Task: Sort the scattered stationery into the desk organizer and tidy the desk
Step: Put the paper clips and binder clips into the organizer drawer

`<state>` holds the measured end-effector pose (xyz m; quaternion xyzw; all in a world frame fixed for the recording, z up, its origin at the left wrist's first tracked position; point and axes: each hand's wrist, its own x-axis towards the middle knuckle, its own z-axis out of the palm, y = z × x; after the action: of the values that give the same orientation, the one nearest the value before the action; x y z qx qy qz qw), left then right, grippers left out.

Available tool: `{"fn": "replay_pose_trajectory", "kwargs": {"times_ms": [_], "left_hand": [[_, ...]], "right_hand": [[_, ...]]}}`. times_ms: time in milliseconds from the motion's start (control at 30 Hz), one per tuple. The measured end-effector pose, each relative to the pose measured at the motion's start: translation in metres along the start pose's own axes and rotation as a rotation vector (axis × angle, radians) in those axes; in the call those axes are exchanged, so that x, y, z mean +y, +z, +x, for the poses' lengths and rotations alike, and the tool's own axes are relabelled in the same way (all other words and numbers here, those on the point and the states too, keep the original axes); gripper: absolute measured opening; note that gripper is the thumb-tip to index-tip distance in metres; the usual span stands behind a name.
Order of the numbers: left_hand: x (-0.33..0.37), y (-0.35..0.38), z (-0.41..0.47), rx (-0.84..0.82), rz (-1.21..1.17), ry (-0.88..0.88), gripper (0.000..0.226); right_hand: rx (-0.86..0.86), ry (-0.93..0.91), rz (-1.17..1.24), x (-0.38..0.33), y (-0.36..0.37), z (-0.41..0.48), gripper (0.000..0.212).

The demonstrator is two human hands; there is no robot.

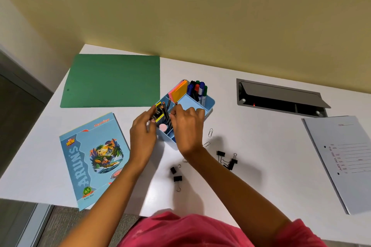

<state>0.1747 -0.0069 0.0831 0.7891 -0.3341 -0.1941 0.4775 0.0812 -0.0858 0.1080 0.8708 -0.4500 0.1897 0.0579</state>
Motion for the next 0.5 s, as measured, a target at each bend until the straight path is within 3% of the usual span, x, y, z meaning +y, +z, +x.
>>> {"fn": "replay_pose_trajectory", "kwargs": {"times_ms": [167, 267, 500], "left_hand": [[-0.002, 0.017, -0.001, -0.071, 0.267, 0.096, 0.052], [0.0, 0.025, -0.001, -0.04, 0.334, 0.117, 0.048], [0.004, 0.028, 0.012, 0.029, 0.508, 0.208, 0.031]], "right_hand": [[-0.023, -0.005, 0.258, -0.003, 0.012, 0.004, 0.011], [-0.063, 0.066, 0.533, -0.002, 0.011, 0.0, 0.005], [0.037, 0.229, 0.85, -0.003, -0.019, -0.007, 0.02]]}}
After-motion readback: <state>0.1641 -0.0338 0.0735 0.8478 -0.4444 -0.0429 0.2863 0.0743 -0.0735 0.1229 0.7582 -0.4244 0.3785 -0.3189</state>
